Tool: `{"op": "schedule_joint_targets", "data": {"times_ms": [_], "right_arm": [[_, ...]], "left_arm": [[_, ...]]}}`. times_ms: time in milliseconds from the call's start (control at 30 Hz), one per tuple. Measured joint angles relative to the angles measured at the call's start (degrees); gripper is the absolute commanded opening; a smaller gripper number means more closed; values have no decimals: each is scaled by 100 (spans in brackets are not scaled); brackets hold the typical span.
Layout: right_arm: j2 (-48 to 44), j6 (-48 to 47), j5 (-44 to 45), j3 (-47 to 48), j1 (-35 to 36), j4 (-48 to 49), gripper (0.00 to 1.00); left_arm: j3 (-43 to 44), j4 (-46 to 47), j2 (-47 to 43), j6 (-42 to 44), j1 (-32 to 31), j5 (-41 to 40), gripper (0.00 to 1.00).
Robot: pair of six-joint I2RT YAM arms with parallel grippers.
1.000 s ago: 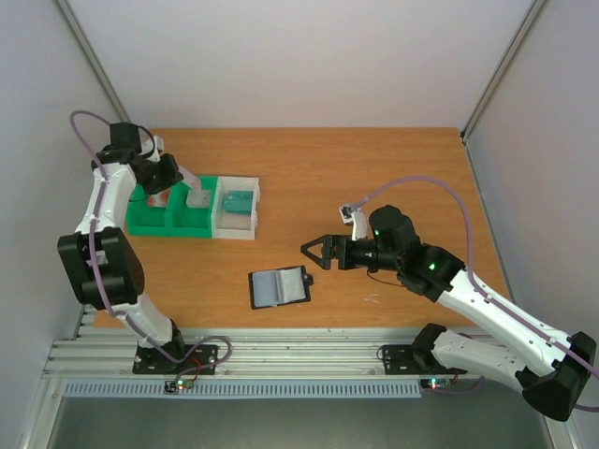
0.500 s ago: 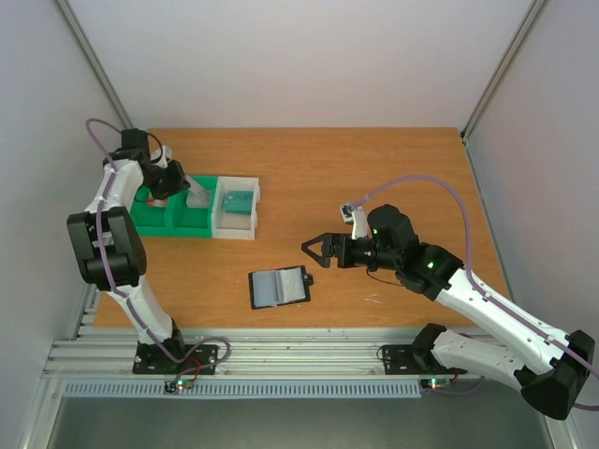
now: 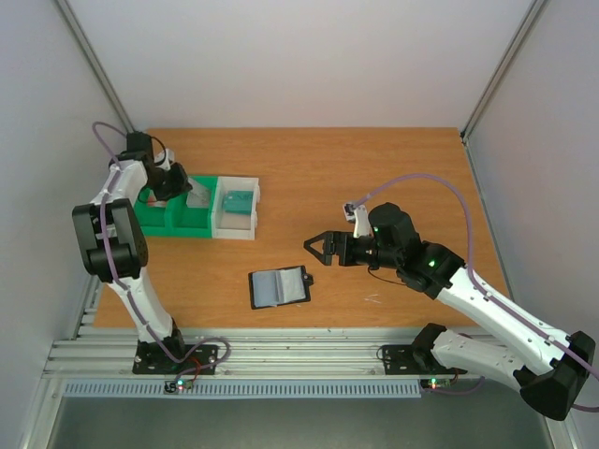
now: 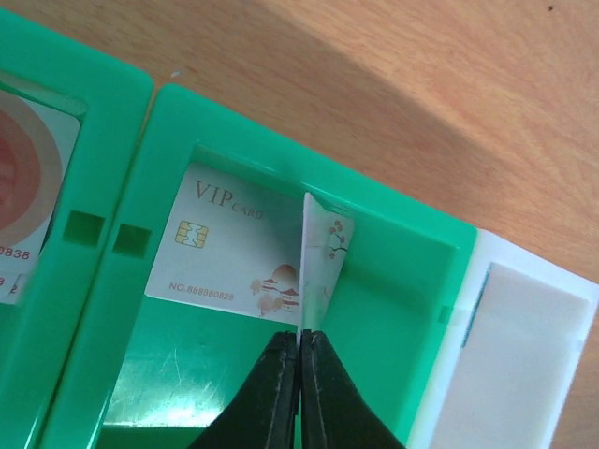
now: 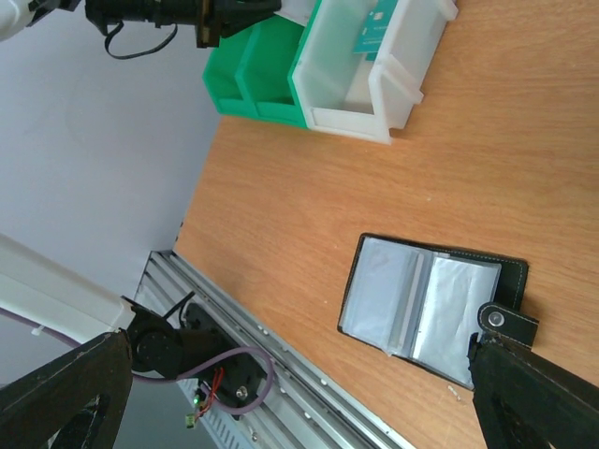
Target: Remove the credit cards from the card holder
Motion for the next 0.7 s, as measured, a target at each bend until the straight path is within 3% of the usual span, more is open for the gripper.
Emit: {"op": "schedule_joint_targets", "data": {"times_ms": [200, 233, 467, 700], "right_arm": [[-2, 0, 26, 0, -7, -20, 98], [-22, 0, 44, 0, -11, -33, 98], [-55, 0, 83, 2, -11, -42, 98], [0, 4, 306, 74, -13, -339, 98]], "left_arm": [[9, 4, 240, -4, -4, -4, 12], [50, 0, 317, -39, -4, 0, 20], [219, -61, 328, -83, -26, -31, 46], [289, -219, 262, -160, -31, -149, 57]]}}
